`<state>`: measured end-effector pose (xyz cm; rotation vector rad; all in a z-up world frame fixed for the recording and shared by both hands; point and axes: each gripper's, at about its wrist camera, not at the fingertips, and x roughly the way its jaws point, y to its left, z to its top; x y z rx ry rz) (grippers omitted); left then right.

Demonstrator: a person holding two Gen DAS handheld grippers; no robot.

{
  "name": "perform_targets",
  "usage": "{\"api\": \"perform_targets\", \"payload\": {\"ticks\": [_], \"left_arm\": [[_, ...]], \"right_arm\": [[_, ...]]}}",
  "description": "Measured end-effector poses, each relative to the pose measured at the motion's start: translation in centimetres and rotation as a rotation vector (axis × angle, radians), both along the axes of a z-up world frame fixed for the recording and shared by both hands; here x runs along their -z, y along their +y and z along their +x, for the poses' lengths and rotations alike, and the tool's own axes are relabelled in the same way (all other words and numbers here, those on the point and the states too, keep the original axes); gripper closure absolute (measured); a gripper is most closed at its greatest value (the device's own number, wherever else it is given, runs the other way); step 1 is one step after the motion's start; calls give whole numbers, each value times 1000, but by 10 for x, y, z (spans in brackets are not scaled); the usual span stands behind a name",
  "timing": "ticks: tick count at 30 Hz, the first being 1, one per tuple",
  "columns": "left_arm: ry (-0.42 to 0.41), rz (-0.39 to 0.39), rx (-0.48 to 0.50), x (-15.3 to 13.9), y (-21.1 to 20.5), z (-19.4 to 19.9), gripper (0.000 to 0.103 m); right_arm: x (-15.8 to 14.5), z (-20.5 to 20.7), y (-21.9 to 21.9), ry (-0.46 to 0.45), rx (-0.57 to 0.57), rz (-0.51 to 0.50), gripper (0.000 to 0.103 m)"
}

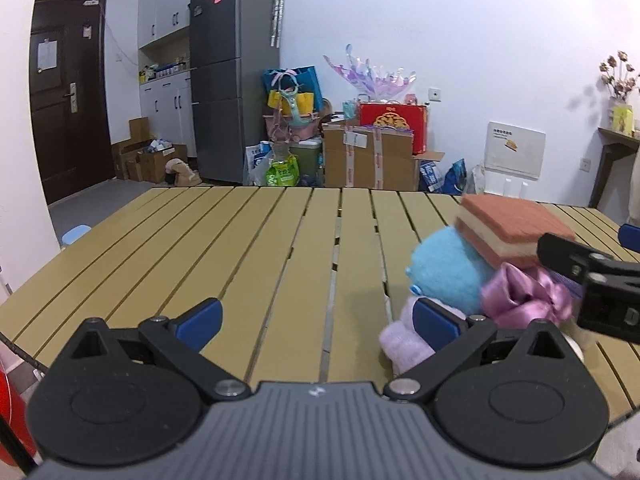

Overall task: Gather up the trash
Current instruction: 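Reach the right tool to the orange sponge and close on it while the left tool approaches the pile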

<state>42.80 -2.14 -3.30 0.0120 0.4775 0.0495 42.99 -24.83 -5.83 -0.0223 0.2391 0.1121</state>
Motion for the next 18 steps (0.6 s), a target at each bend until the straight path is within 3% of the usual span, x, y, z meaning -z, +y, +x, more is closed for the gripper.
{"api": "perform_targets", "payload": {"ticks": [8, 18], "left_arm": [[21, -10, -25, 4, 9, 11, 0], [26, -8, -17, 4, 5, 15, 0]], "right_arm": [[3, 53, 6, 68, -14, 54, 0], [12, 75, 3, 103, 18, 81, 0]]}}
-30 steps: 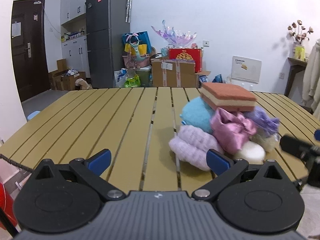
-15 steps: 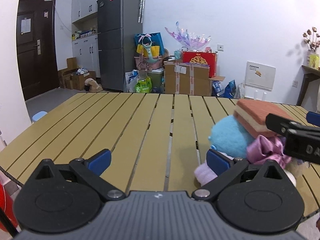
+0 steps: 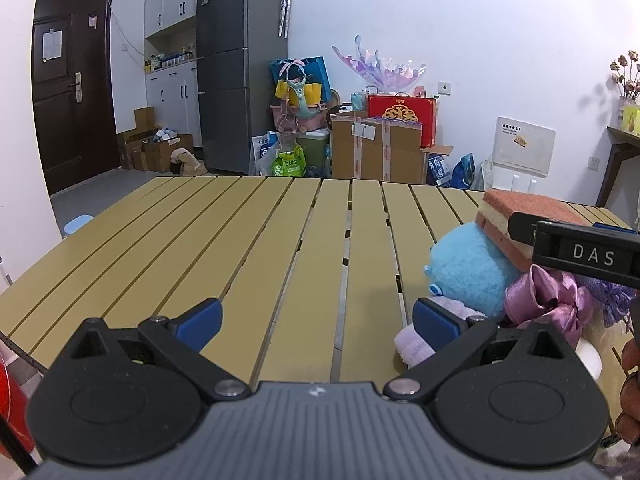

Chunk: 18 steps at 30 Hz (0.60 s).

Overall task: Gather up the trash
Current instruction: 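Reach the right tool to the orange sponge and close on it while the left tool approaches the pile, then grasp the lilac fuzzy towel roll with the left tool while the right tool holds the sponge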

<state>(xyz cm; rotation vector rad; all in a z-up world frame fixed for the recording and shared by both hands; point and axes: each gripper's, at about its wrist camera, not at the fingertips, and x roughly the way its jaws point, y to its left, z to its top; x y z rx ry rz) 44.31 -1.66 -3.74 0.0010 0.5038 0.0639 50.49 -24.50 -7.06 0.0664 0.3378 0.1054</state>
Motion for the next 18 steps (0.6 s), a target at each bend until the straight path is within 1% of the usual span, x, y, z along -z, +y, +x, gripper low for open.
{"api": "perform_targets", "payload": {"ticks": [9, 10, 12, 18], "left_arm": [[6, -8, 8, 2, 3, 1, 0], [8, -9, 10, 1, 3, 1, 0], [11, -8, 15, 3, 2, 2, 0], [13, -15, 36, 3, -4, 3, 0]], "right_arm": [[7, 9, 5, 26, 15, -19, 0], [8, 8, 6, 26, 15, -18, 2], [7, 7, 7, 19, 5, -16, 5], [7, -7, 9, -26, 16, -30, 6]]}}
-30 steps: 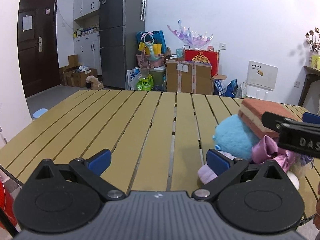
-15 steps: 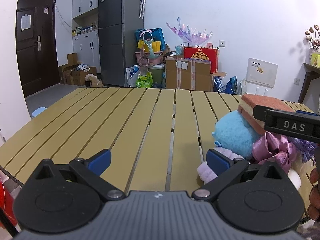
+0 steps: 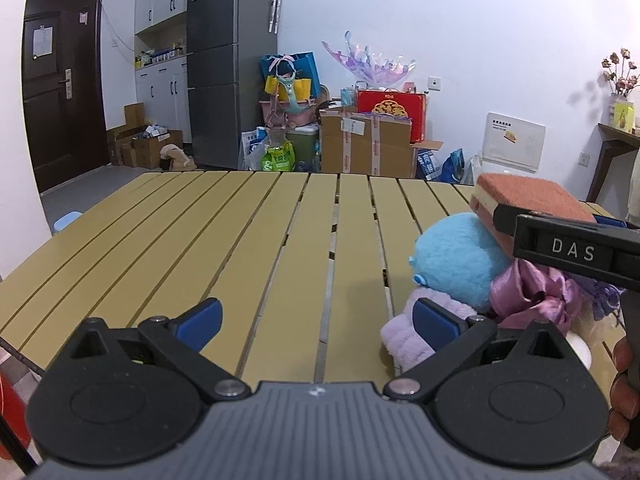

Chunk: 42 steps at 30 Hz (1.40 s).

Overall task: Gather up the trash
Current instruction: 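Grasp the lilac fuzzy towel roll with the left tool while the right tool holds the sponge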

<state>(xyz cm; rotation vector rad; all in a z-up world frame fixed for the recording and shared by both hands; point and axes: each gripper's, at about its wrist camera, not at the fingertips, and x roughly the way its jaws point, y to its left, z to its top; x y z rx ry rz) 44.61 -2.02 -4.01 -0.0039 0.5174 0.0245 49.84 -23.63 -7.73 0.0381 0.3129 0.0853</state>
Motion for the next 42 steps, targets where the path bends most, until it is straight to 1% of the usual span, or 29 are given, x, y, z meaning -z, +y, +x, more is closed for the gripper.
{"api": "perform_targets", "payload": {"ticks": [4, 12, 17, 20, 24, 28, 34, 35, 37, 40, 41, 42], "left_arm": [[2, -11, 21, 0, -5, -2, 0], [16, -14, 80, 4, -26, -4, 0], [53, -20, 142, 12, -44, -4, 0], [63, 3, 154, 19, -54, -4, 0], [83, 25, 156, 28, -63, 1, 0], [93, 27, 163, 39, -66, 5, 0], [33, 63, 174, 46, -69, 1, 0], [28, 69, 179, 46, -69, 0, 2], [20, 81, 205, 48, -70, -2, 10], [18, 81, 240, 48, -71, -4, 26], [21, 79, 255, 48, -71, -4, 36], [25, 77, 268, 48, -71, -5, 45]], "right_arm": [[-5, -14, -5, -25, 18, 11, 6], [-9, -57, -19, -63, 61, 14, 6], [-8, -86, -28, -74, 103, 22, 6], [-5, -107, -34, -82, 130, 28, 6], [3, -128, -49, -72, 161, 72, 6], [16, -130, -60, -43, 178, 70, 6], [34, -124, -61, -8, 158, 70, 6], [36, -123, -60, -3, 154, 66, 6], [37, -121, -58, 6, 149, 62, 6], [37, -121, -57, 9, 145, 60, 6], [36, -122, -58, 7, 144, 61, 6], [36, -123, -58, 6, 143, 61, 6]]}}
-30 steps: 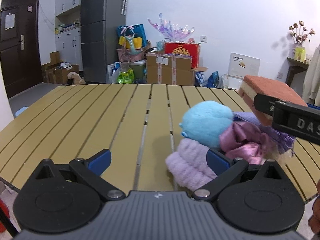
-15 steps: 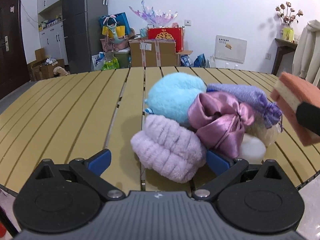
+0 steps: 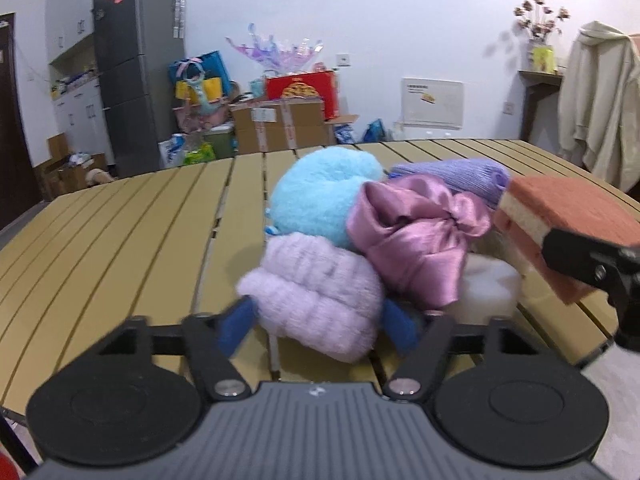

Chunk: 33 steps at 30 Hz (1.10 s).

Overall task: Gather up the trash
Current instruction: 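Grasp the lilac fuzzy towel roll with the left tool while the right tool holds the sponge, then carry the sponge and towel roll away from the table toward the black bin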

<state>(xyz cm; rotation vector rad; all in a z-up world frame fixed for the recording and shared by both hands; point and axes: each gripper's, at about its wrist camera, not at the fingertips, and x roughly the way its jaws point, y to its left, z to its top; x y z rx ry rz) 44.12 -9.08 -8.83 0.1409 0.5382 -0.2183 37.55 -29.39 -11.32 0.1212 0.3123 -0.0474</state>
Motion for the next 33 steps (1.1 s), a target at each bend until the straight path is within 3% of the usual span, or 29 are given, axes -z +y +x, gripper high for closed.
{"api": "perform_targets", "payload": {"ticks": [8, 12, 24, 33], "left_arm": [[9, -18, 2, -3, 15, -3, 62], [-19, -22, -31, -15, 21, -2, 66], [-80, -73, -87, -42, 46, -24, 68], [-116, -101, -115, -59, 57, -63, 68]], "right_arm": [[-5, 5, 1, -3, -7, 0, 6], [-4, 4, 1, -6, -12, -1, 6], [-8, -11, -4, -32, -34, -2, 6], [-19, -43, 0, -48, -65, -1, 6]]}}
